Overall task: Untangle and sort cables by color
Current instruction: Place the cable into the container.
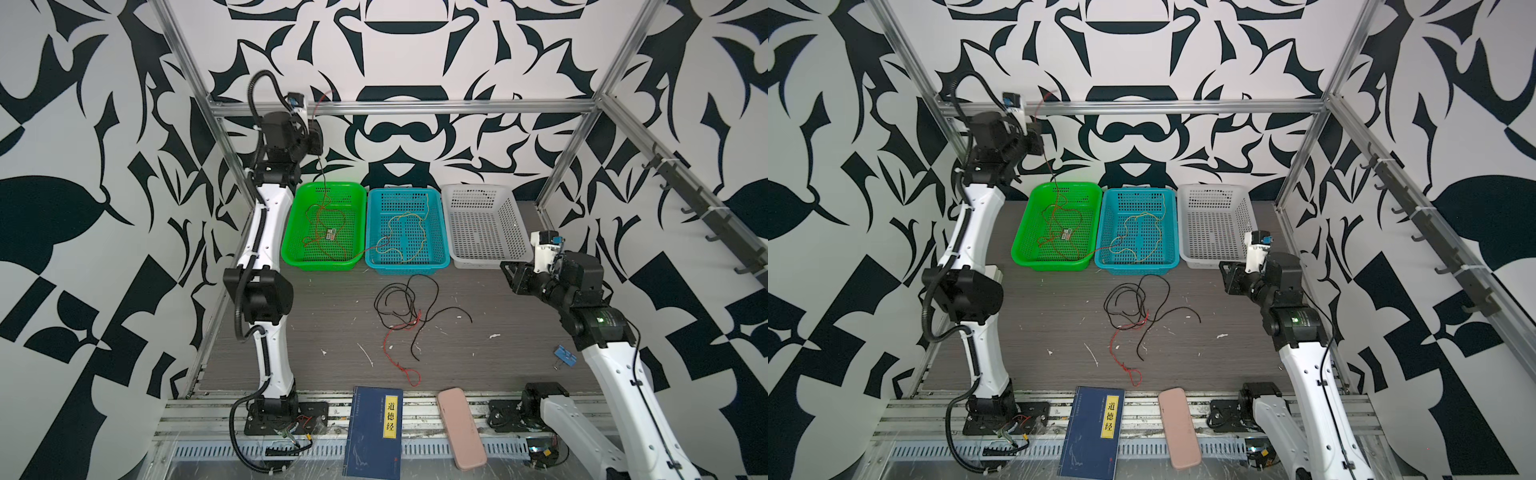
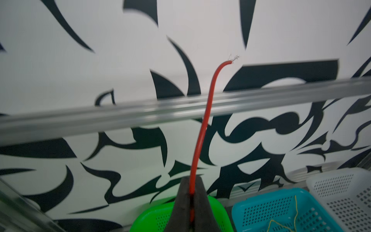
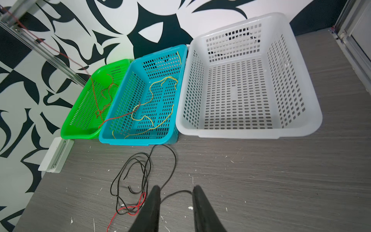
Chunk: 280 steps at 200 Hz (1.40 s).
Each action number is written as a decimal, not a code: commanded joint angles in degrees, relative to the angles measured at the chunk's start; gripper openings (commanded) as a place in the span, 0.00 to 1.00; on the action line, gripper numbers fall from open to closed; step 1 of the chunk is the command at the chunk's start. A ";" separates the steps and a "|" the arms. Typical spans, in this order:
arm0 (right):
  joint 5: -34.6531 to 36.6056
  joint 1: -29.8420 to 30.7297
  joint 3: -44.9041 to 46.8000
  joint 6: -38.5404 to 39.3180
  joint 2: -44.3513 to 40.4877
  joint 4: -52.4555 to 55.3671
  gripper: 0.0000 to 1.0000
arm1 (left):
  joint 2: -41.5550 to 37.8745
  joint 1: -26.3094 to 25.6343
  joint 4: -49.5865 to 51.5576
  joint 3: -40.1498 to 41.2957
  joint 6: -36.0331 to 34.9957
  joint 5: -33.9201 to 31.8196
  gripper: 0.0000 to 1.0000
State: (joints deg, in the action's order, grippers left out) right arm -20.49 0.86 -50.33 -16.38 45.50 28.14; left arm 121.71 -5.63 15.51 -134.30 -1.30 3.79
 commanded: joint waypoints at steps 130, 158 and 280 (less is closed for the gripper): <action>-0.43 0.19 3.39 0.54 -0.50 -1.51 0.30 | 9.97 -0.44 4.62 16.83 5.78 -1.82 0.99; -0.16 0.19 3.65 0.64 -0.32 -1.50 0.30 | 2.79 -0.44 -1.17 25.61 5.75 1.57 0.99; -2.67 0.19 4.78 -0.51 1.87 -3.84 0.30 | -23.01 -7.29 3.63 40.90 -22.59 24.24 0.99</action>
State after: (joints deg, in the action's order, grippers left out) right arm -21.78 0.86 -45.15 -16.45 46.98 26.83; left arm 100.29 -8.25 12.88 -91.83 -6.42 17.89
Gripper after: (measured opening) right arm 0.299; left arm 0.994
